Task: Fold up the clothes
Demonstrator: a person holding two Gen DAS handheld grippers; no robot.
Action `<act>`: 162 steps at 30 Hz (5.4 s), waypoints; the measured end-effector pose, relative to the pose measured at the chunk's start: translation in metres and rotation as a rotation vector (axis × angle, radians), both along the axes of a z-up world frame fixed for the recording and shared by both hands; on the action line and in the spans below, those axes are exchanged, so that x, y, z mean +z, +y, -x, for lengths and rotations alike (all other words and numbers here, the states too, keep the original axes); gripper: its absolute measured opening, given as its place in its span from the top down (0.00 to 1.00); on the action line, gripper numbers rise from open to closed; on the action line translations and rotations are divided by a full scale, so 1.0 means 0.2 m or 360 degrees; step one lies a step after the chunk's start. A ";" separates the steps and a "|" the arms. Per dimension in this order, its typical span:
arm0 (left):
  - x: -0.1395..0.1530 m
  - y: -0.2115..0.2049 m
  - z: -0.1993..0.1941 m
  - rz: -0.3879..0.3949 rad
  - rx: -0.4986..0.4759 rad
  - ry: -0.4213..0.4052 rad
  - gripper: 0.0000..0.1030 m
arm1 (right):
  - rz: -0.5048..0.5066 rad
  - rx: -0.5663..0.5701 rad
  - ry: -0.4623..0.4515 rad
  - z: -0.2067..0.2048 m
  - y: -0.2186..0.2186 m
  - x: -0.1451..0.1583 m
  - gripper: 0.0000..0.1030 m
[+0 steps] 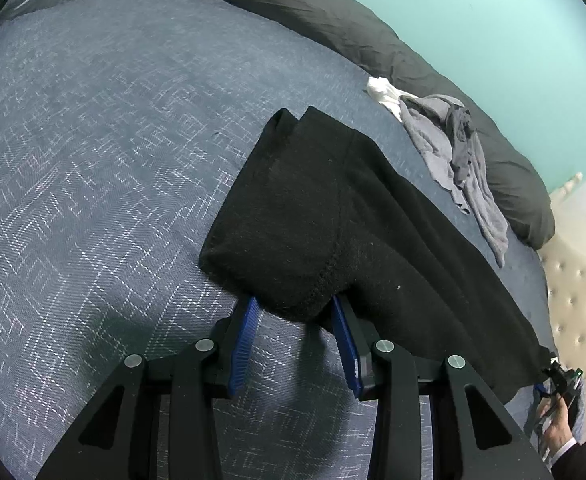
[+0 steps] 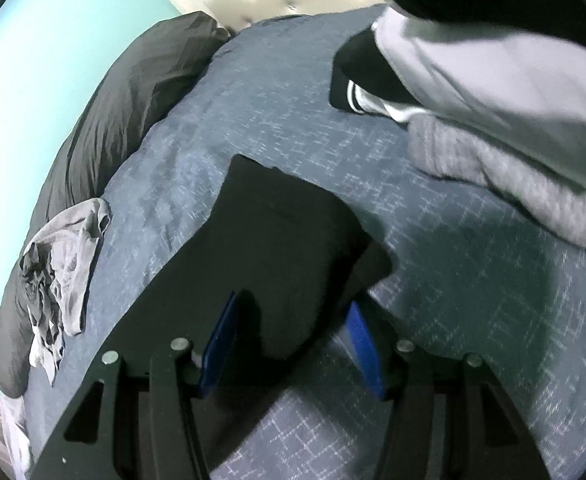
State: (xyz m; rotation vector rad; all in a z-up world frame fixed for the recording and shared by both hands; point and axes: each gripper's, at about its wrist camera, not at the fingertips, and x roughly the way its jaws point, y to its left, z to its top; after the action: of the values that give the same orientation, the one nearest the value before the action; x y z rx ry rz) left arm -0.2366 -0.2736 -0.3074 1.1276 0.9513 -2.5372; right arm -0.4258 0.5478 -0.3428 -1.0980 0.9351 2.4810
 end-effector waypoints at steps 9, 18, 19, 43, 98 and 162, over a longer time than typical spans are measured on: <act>0.09 -0.06 -0.06 -0.0157 0.0107 0.0164 0.60 | -0.0082 0.0039 0.0005 0.01 -0.01 0.01 0.83; 0.06 -0.15 -0.10 -0.0373 0.0236 0.0267 0.39 | -0.0132 0.0062 -0.0006 0.02 -0.03 0.02 0.83; 0.05 -0.15 -0.09 -0.0409 0.0235 0.0268 0.37 | -0.0132 0.0062 -0.0009 0.02 -0.03 0.02 0.83; -0.09 -0.18 -0.04 -0.0453 0.0225 0.0267 0.60 | -0.0153 0.0103 -0.0023 0.04 -0.04 0.03 0.83; 0.25 -0.17 -0.25 0.0124 0.0135 0.0161 0.60 | -0.0271 0.0629 0.0425 0.08 -0.77 0.85 0.92; 0.23 -0.26 -0.33 -0.0012 0.0096 0.0186 0.55 | 0.0179 0.1950 0.0345 -0.53 -3.18 0.54 0.60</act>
State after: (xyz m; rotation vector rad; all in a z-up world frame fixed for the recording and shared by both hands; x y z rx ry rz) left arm -0.1703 -0.3257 -0.2606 0.9467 1.0074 -2.5765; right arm -0.3191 -0.0874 -0.2346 -1.8511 0.4627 3.5604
